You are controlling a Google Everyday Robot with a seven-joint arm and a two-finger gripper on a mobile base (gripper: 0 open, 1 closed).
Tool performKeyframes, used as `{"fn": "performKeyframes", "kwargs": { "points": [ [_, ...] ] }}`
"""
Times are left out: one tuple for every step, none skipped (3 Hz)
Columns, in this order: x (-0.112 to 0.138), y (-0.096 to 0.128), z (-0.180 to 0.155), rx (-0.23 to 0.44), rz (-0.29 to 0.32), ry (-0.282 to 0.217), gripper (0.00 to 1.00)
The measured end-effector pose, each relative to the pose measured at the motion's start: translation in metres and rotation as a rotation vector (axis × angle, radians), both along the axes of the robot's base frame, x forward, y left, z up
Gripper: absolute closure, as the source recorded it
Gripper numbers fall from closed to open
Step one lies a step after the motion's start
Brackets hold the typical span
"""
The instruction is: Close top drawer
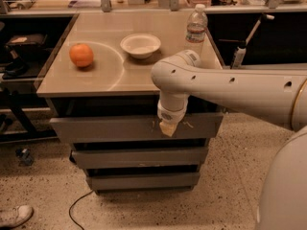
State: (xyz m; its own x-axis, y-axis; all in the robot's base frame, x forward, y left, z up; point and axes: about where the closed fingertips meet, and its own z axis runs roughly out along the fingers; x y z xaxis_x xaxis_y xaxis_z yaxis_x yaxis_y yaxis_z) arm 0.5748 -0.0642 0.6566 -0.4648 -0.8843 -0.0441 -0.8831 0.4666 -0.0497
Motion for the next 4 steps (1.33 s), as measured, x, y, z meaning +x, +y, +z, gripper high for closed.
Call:
{"fn": "performKeyframes", "kwargs": {
  "points": [
    [0.0,0.0,0.0,0.0,0.0,0.0,0.58],
    [0.0,0.0,0.0,0.0,0.0,0.0,0.35],
    [0.0,0.0,-0.0001,0.0,0.0,0.0,0.11],
    [0.0,0.0,-0.0001,0.0,0.0,0.0,0.0]
  ]
}}
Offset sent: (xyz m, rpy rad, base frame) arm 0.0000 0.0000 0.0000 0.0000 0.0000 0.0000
